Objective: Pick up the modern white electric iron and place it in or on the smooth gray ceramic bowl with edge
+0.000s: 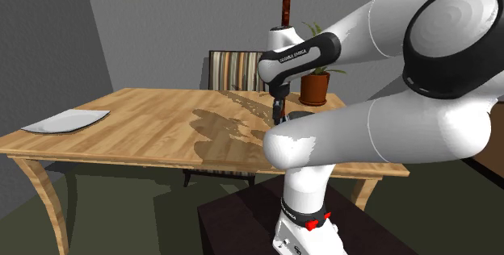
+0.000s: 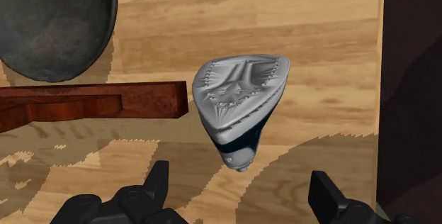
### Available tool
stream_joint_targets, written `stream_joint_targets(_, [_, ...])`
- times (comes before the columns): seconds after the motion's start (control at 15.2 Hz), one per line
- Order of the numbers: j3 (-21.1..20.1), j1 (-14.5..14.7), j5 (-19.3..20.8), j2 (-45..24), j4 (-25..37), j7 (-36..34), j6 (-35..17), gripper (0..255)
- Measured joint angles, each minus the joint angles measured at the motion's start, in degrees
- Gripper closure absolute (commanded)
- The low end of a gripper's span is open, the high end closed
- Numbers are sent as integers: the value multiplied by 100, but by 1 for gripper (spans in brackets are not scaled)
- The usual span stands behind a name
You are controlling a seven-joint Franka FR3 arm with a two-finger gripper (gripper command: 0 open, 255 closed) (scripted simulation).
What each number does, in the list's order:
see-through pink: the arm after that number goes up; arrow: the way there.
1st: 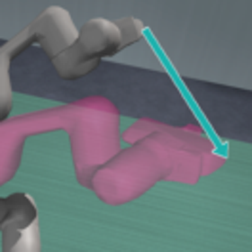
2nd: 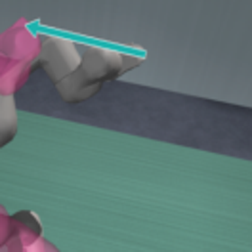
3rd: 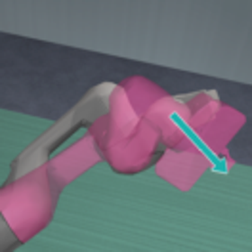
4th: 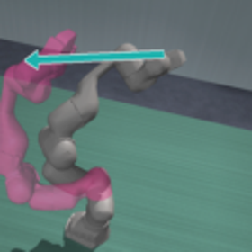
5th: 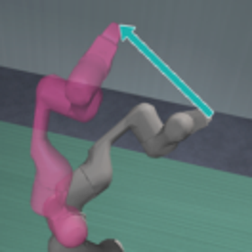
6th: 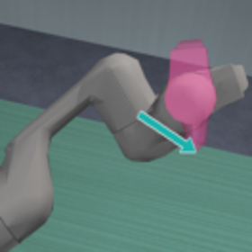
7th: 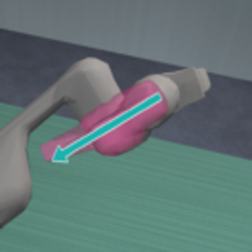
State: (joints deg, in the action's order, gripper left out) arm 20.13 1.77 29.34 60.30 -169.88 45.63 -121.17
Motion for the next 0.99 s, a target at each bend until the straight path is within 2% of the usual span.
stream_joint_targets(0.26, [175,-93,211,-283,-173,-19,-459,0])
stream_joint_targets(0.66, [197,-100,243,-348,-199,-36,-551,0])
stream_joint_targets(0.73, [197,-100,243,-348,-199,-36,-551,255])
stream_joint_targets(0.99, [197,-99,242,-346,-197,-36,-551,255])
